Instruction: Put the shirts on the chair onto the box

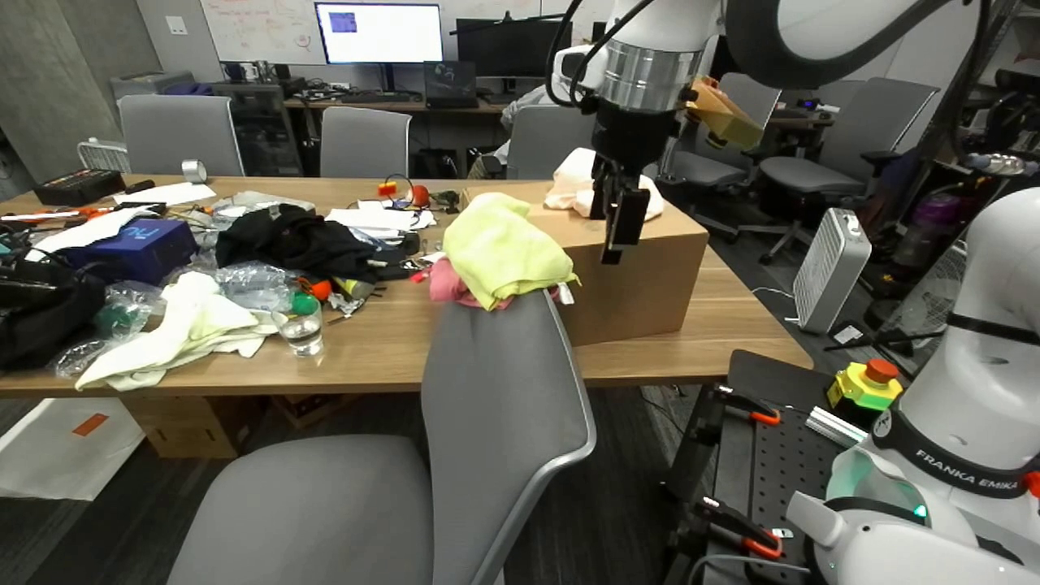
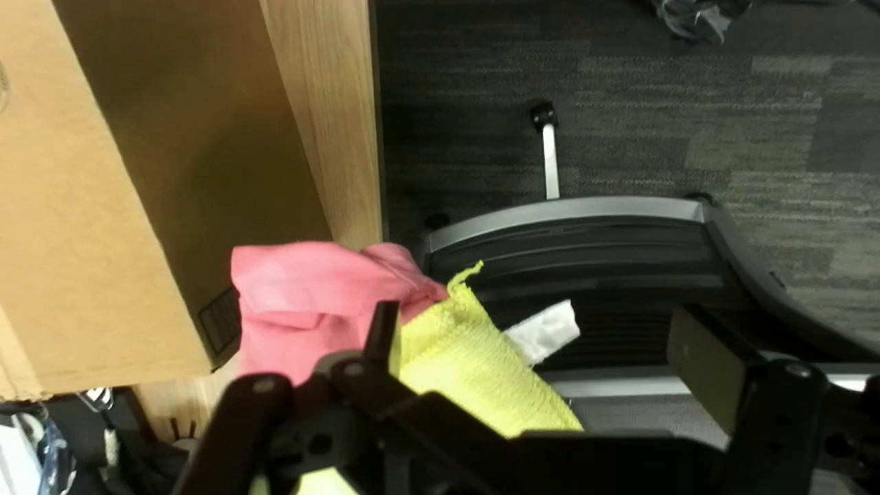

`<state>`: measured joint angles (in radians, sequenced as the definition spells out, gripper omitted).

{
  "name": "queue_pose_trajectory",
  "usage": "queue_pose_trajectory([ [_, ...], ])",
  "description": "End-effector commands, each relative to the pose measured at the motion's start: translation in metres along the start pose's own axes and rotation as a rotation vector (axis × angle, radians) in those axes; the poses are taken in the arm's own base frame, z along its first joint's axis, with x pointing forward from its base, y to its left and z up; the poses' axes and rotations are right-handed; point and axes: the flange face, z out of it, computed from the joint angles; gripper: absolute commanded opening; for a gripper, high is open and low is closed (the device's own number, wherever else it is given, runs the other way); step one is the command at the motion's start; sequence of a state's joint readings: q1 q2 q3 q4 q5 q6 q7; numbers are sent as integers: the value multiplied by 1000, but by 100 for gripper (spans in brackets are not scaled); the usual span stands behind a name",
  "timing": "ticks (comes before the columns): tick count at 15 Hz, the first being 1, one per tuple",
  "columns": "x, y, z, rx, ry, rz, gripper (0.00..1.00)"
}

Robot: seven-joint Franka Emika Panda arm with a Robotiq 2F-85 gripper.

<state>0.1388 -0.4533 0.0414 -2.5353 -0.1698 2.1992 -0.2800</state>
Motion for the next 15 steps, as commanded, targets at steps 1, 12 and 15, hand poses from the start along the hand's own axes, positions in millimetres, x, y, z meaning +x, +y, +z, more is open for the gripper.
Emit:
queue_pose_trajectory([
  [1, 4, -15, -6, -51, 151, 59, 100],
  [12, 25, -64, 5, -131, 429, 135, 100],
  [15, 29, -67, 6, -198, 486, 131, 100],
])
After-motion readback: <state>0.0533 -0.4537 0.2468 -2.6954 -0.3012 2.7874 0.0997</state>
